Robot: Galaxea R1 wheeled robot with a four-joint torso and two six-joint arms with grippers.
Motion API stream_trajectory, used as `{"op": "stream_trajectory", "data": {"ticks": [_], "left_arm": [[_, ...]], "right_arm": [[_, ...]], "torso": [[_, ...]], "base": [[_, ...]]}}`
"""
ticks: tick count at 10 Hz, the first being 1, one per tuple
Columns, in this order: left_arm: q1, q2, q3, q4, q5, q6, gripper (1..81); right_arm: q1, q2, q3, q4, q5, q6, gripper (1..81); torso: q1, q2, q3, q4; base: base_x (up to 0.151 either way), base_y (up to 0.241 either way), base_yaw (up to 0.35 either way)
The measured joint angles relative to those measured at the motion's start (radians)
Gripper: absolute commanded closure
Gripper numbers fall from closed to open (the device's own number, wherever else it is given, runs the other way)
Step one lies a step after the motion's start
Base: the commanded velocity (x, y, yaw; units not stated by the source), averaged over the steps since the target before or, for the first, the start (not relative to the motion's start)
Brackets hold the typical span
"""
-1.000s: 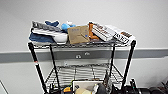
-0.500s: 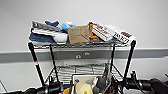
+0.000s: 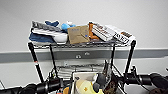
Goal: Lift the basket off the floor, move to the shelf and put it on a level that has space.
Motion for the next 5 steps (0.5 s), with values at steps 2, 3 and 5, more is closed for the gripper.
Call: {"op": "stream_trajectory", "data": {"ticks": [2,3,5], "left_arm": [[-0.026,0.009,-0.021,0.000,0.000,-0.002,81.1],[-0.038,0.020,-0.039,0.000,0.001,-0.003,81.1],[-0.063,0.040,-0.094,0.000,-0.027,-0.003,81.1]], "right_arm": [[0.002,0.023,-0.033,-0.001,-0.001,0.001,81.1],[0.005,0.045,-0.060,-0.003,-0.001,0.000,81.1],[0.013,0.088,-0.106,-0.008,0.009,-0.002,81.1]], "torso": [[0.000,0.000,0.000,0.000],[0.000,0.000,0.000,0.000],[0.000,0.000,0.000,0.000]], "base": [[0.000,0.000,0.000],[0.000,0.000,0.000],[0.000,0.000,0.000]]}}
